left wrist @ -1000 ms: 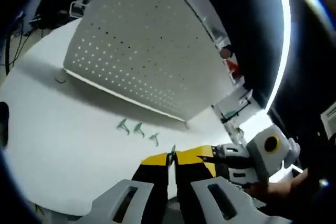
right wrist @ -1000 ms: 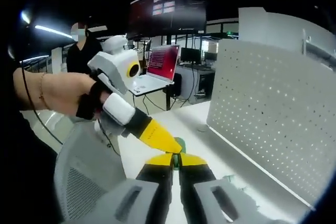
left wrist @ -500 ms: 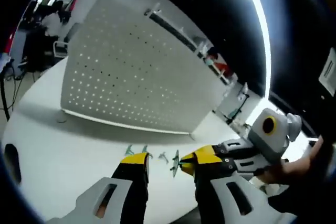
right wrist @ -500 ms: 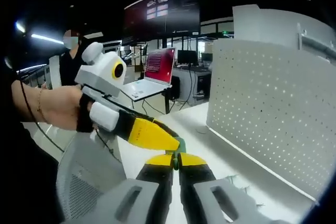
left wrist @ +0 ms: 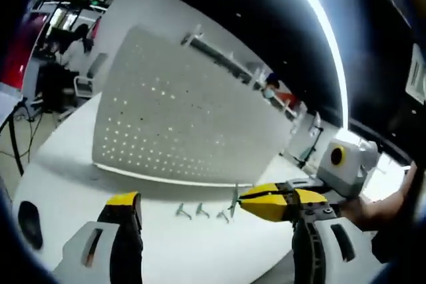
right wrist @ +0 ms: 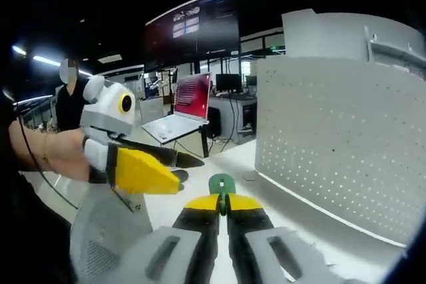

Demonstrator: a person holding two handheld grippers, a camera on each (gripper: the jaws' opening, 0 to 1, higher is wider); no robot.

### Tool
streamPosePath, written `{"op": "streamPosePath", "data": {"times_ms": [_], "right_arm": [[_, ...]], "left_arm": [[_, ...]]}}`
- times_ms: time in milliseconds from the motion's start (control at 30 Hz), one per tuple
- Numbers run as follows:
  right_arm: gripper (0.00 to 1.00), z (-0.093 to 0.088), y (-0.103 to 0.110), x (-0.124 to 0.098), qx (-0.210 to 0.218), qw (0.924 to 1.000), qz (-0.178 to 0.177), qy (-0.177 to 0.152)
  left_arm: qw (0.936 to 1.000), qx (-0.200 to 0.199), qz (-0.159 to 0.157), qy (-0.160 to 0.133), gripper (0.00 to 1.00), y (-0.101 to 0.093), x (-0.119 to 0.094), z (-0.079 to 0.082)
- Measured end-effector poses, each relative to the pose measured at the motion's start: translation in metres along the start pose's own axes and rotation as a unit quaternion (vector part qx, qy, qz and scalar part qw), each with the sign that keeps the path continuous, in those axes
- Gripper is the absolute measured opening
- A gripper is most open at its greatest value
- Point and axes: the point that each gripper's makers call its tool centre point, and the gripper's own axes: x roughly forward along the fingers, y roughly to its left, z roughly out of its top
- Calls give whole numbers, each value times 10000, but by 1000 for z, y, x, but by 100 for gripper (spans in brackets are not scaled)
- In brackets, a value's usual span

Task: Insert the hook assembly into the mounting plate slot until the hook locks in place.

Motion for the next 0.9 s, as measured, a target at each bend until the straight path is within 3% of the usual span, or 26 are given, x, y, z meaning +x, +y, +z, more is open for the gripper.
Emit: {"op": "streamPosePath", "data": {"times_ms": [200,233,300,433,600,767,900], "right_arm": [[0,4,-11,2,88,9997,-191,-134],[0,9,-15,1,100,9991,-299,-280],[0,15,-22,1,-316,9969,-529,-491],[0,29,-40,-2,-333,9899,-1062,-884],[0,39,-63,1,-288,9825,-1471,-1106],[0,46,-91,2,-110,9746,-1842,-1273],[0,55,-125,-2,10,9642,-2256,-1391]], "left_arm": [[9991,389,-3,164,100,-8,2,-5],[9989,447,-5,170,100,-9,2,-5],[9983,553,2,206,100,-11,3,-6],[9975,669,3,235,100,-13,4,-7],[9997,66,-48,208,100,-11,7,-14],[9995,117,-45,300,100,-9,6,-20],[9995,61,-45,310,100,-9,5,-21]]}}
